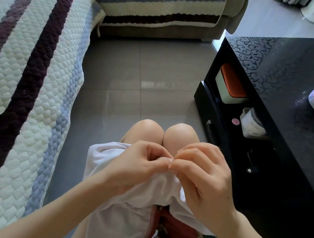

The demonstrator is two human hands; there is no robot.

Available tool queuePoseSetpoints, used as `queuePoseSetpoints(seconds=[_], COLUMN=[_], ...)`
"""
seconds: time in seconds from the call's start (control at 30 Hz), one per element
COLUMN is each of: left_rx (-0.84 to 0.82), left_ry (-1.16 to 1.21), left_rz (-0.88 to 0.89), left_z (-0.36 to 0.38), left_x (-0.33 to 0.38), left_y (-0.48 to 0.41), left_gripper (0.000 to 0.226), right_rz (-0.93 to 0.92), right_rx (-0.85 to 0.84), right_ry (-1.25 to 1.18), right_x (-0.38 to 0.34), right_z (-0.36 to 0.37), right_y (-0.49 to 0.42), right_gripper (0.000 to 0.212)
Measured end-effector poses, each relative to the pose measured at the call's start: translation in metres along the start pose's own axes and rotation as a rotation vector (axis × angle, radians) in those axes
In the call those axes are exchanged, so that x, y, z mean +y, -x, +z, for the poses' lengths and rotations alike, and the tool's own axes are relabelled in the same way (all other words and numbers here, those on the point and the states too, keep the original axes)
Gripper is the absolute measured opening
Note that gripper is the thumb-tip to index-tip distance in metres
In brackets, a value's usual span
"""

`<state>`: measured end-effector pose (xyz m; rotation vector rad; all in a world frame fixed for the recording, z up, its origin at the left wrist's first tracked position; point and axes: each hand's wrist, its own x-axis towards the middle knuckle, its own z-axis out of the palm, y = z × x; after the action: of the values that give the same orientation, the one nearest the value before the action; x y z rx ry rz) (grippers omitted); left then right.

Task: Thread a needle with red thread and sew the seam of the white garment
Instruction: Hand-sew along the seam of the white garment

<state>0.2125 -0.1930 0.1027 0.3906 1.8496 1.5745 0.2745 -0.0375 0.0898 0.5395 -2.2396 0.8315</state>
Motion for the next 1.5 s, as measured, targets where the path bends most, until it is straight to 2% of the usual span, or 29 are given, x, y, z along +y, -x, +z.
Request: queuePoseSetpoints(seconds=[0.27,0.4,0.47,0.53,0.63,0.8,0.9,0.97,1.07,1.13,1.23,1.33,1.5], left_rx=[0.058,0.131,0.102,0.114,0.128,0.130,0.148,0.155,0.121,0.054,-0.062,-0.133,-0.182], left_ry=[-0.074,-0.170,-0.124,-0.056,0.018,0.150,0.305,0.367,0.380,0.432,0.446,0.309,0.059], left_rz=[0.040,0.017,-0.010,-0.042,-0.094,-0.113,-0.160,-0.219,-0.222,-0.183,-0.071,0.068,0.223], left_z=[0.010,0.015,0.016,0.014,0.012,0.013,0.012,0.008,-0.004,-0.012,-0.024,-0.027,-0.022], left_x=[0.002,-0.003,-0.002,-0.002,-0.001,0.002,0.011,0.019,0.040,0.057,0.080,0.100,0.127], left_y=[0.001,0.001,0.003,0.002,-0.002,-0.006,-0.011,-0.018,-0.026,-0.027,-0.027,-0.025,-0.018], left_gripper=[0.014,0.029,0.030,0.020,0.014,0.012,0.015,0.015,0.004,0.000,0.005,0.002,0.014], right_rz=[0.084,0.033,0.156,0.331,0.553,0.687,0.745,0.780,0.804,0.817,0.799,0.743,0.623], right_rx=[0.058,0.067,0.073,0.073,0.056,0.053,0.050,0.051,0.079,0.102,0.140,0.134,-0.035], right_ry=[-0.154,-0.182,-0.277,-0.421,-0.659,-0.882,-0.969,-0.976,-0.927,-0.875,-0.805,-0.698,-0.450], right_x=[-0.006,-0.012,-0.009,-0.007,-0.006,-0.003,0.000,0.004,0.010,0.013,0.011,0.014,0.024], right_z=[-0.010,-0.013,-0.016,-0.018,-0.025,-0.033,-0.035,-0.038,-0.043,-0.048,-0.055,-0.057,-0.038], right_y=[0.007,-0.001,-0.005,-0.007,-0.008,-0.011,-0.011,-0.011,-0.016,-0.020,-0.030,-0.039,-0.049], right_gripper=[0.015,0.016,0.010,0.007,0.010,0.010,0.021,0.028,0.020,0.013,0.013,0.014,0.012])
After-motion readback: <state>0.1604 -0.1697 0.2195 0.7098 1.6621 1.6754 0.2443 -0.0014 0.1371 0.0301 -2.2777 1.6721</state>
